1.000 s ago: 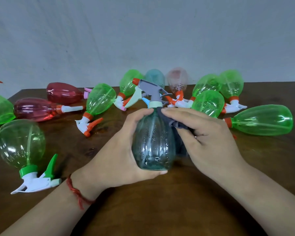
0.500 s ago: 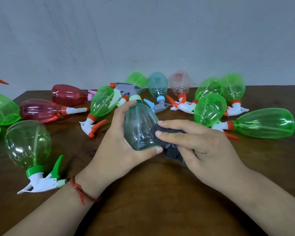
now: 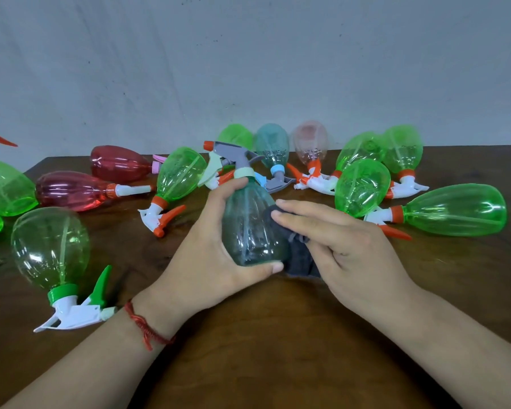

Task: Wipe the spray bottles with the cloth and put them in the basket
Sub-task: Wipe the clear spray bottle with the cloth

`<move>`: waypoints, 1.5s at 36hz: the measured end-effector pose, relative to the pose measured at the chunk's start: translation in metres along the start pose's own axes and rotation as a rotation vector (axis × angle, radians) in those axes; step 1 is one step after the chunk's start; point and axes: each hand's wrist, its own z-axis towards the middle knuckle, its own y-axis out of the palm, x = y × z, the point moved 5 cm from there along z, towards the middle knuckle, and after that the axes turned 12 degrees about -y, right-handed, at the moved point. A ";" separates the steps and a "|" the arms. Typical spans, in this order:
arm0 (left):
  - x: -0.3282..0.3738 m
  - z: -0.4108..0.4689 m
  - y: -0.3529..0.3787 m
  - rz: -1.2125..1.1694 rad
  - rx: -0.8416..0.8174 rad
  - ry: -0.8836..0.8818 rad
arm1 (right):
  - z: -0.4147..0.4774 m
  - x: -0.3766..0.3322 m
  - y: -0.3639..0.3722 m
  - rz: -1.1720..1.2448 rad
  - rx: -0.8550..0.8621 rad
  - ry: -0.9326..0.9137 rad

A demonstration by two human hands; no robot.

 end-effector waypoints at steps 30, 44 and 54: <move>0.002 -0.010 0.017 0.243 -0.176 0.086 | 0.000 0.019 -0.008 0.233 0.202 0.215; 0.001 -0.002 0.012 0.052 -0.049 -0.036 | 0.003 0.007 -0.010 0.074 0.166 0.068; -0.013 0.003 0.001 -0.048 0.055 -0.105 | 0.001 -0.005 -0.005 0.074 0.050 -0.075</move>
